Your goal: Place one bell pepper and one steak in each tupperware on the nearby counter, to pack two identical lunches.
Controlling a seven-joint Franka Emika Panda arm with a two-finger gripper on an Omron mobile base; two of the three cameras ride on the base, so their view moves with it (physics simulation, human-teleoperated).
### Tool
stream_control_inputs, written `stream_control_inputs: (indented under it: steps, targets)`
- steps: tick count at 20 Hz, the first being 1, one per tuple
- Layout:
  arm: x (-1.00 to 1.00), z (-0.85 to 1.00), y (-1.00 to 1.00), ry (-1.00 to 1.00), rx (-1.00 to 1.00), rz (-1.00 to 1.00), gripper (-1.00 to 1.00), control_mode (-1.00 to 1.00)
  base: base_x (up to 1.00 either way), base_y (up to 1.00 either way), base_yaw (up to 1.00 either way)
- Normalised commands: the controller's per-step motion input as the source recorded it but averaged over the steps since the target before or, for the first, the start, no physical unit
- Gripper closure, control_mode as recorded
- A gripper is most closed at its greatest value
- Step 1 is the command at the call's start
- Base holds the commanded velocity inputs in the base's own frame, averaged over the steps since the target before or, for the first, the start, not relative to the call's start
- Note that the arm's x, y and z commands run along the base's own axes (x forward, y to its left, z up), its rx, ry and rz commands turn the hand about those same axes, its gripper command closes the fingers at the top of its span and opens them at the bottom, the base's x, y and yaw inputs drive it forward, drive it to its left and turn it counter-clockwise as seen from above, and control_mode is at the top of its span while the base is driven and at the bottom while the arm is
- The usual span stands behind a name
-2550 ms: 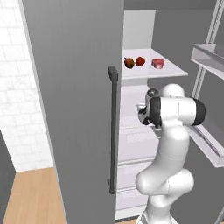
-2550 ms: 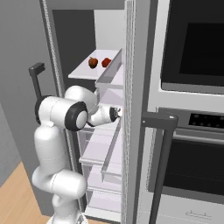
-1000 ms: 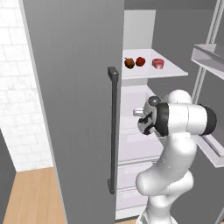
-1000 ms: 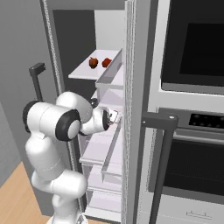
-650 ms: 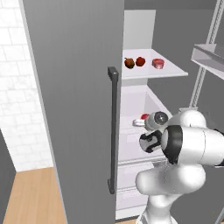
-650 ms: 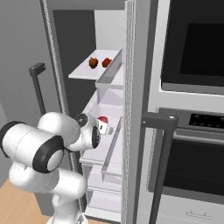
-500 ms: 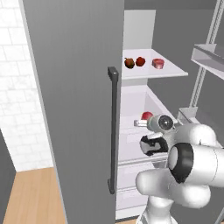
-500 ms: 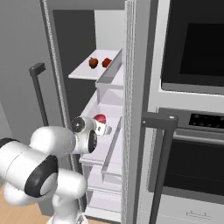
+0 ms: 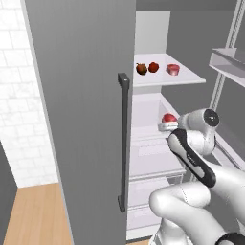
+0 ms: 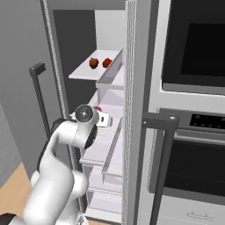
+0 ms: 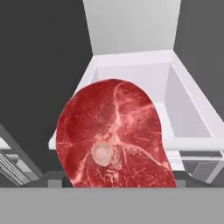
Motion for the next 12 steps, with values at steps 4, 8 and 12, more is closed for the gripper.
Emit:
stream_control_inputs:
  steps: [4,8,12]
  targets:
    - [-0.95,0.0,0.15,0.26,-0.01,0.06,1.0,-1.0,0.0,0.0,0.0]
    - [-1.0,-0.01,0.16,0.0,-0.06,0.03,1.0,-1.0,0.0,0.0,0.0]
    - [-1.0,-0.05,0.22,0.0,-0.07,0.0,1.0,-1.0,0.0,0.0,0.0]
